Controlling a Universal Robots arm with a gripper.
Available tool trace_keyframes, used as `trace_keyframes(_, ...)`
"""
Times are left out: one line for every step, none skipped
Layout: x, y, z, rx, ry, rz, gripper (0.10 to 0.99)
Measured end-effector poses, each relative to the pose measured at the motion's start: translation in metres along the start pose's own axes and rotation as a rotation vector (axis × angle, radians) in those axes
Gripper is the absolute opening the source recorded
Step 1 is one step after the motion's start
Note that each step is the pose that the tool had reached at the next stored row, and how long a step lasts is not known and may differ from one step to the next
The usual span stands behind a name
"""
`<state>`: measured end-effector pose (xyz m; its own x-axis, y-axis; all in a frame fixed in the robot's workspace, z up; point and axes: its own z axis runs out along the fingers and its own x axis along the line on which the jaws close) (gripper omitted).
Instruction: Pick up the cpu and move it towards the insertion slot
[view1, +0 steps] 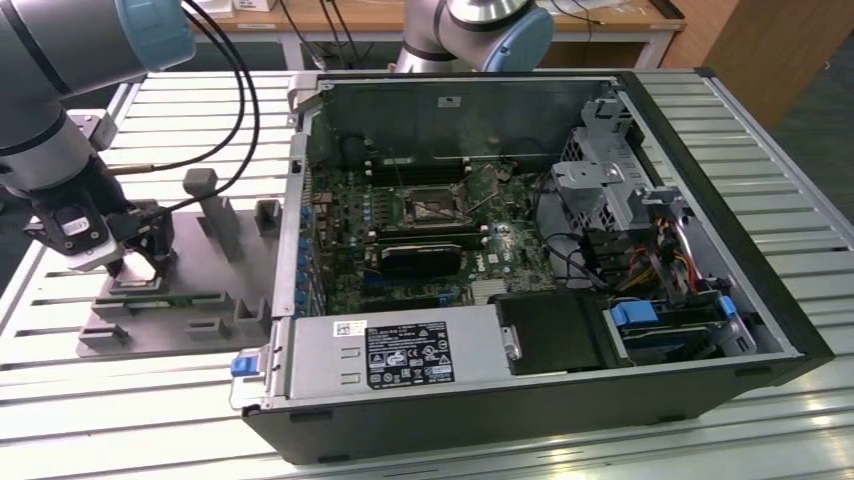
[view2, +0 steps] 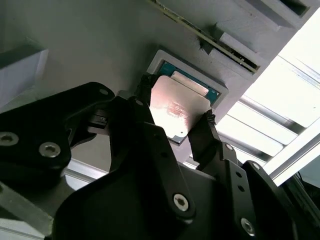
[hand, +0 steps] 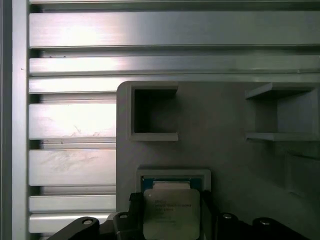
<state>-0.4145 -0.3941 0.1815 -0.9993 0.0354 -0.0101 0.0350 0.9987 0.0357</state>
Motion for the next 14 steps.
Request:
trace_keyframes(0.0,0.0,0.0,0.0,0.0001,0.0,0.569)
trace_keyframes(0.0,0.0,0.0,0.0,0.0001,0.0,0.541)
trace_keyframes(0.0,0.0,0.0,0.0,0.0,0.0,0.541)
trace_keyframes(0.0,0.0,0.0001,0.0,0.0,0.0,0.541)
trace_keyframes(0.0,0.0,0.0,0.0,-0.0001,0.0,0.541)
trace_keyframes(0.0,0.0,-0.0006,0.0,-0.0002,0.0,0.541)
trace_keyframes(0.0,0.0001,-0.0018,0.0,-0.0002,0.0,0.541)
trace_keyframes(0.0,0.0001,-0.0036,0.0,0.0,0.0,0.541)
trace_keyframes(0.0,0.0002,-0.0055,0.0,0.0,0.0,0.541)
trace_keyframes(-0.0001,0.0003,-0.0075,0.0,-0.0001,0.0,0.541)
trace_keyframes(-0.0001,0.0004,-0.0097,0.0,-0.0001,0.0,0.541)
trace_keyframes(-0.0001,0.0004,-0.0118,0.0,0.0,0.0,0.541)
trace_keyframes(-0.0001,0.0005,-0.0139,0.0,0.0,0.0,0.541)
trace_keyframes(-0.0002,0.0006,-0.0163,0.0,-0.0001,0.0,0.541)
